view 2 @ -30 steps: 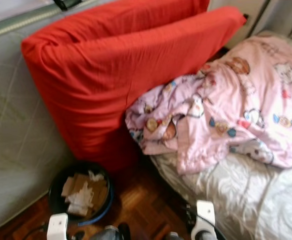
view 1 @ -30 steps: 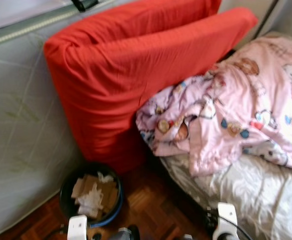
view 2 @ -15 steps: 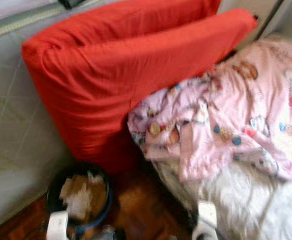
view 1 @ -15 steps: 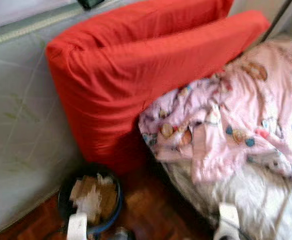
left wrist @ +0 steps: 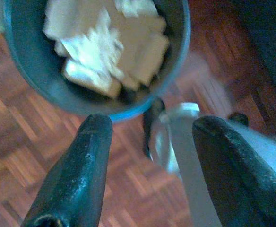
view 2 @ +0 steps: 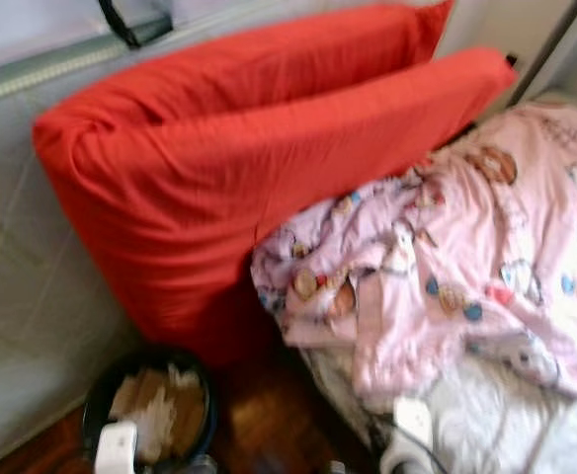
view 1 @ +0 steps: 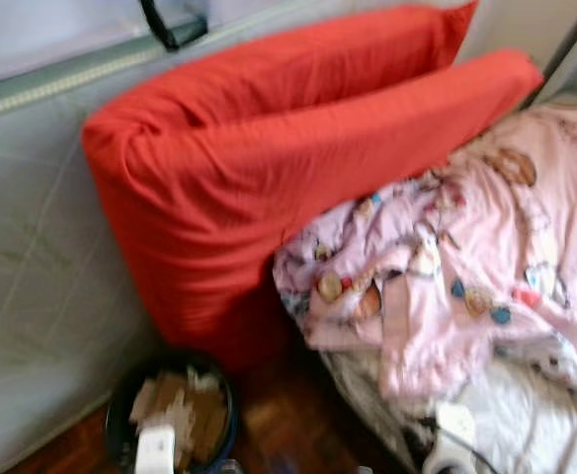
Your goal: Clean up the room
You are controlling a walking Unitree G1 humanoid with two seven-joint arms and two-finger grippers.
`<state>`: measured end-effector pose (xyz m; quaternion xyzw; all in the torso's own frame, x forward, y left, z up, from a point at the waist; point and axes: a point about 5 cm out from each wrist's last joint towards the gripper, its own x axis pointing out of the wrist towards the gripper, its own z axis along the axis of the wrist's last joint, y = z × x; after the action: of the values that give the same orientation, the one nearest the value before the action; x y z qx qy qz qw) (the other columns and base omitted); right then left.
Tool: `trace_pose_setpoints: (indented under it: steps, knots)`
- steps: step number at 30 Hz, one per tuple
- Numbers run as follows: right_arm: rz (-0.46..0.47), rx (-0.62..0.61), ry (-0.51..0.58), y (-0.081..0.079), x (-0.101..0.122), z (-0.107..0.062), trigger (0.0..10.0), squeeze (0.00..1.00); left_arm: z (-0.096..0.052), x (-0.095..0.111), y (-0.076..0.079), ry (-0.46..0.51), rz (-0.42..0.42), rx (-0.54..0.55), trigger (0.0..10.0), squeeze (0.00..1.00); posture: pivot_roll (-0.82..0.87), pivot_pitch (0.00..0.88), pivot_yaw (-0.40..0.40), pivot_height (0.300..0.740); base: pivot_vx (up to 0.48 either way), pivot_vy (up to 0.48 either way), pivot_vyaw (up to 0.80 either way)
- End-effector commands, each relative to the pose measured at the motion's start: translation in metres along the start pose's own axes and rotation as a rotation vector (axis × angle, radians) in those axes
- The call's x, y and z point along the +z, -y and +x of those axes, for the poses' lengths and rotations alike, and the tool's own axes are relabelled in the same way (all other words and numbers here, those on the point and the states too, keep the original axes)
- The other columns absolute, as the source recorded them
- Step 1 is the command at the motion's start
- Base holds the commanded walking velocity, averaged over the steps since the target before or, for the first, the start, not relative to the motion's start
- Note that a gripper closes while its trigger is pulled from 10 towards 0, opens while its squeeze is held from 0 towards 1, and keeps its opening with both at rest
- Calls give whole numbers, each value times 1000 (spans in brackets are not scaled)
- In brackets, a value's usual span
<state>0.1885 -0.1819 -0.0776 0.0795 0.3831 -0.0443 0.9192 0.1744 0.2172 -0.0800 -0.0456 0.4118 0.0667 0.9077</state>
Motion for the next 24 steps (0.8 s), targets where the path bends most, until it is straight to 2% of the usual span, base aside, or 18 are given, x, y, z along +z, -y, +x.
trace_pose_setpoints:
  steps: [1,9,16,17,18,19,20,24]
  knots:
    - [0,-32,-6,12,-3,-3,10000,0,-3,-14,4,-51,-9,-7,10000,0,63,195,-11,719,0,0,0]
    - [17,-25,64,7,11,1,10000,0,-3,-13,2,-23,-12,8,10000,0,67,216,-6,719,0,0,0]
    - [22,-17,197,6,36,3,10000,0,-5,-7,1,85,-69,59,10000,0,69,228,-14,719,0,0,0]
    - [21,-4,254,6,48,4,10000,0,-3,30,-2,275,-71,52,10000,0,70,229,-18,719,0,0,0]
    - [21,-4,254,6,48,4,10000,0,-3,30,-2,275,-71,52,10000,0,70,229,-18,719,0,0,0]
    - [21,8,298,5,57,4,10000,0,-6,77,-6,501,-58,39,10000,0,66,230,-20,719,0,0,0]
    - [17,19,322,3,61,4,10000,0,-9,92,-6,574,-53,35,10000,0,65,230,-21,719,0,0,0]
    - [14,50,423,0,77,2,10000,0,-19,112,-2,700,-31,36,10000,0,63,235,-29,719,0,0,0]
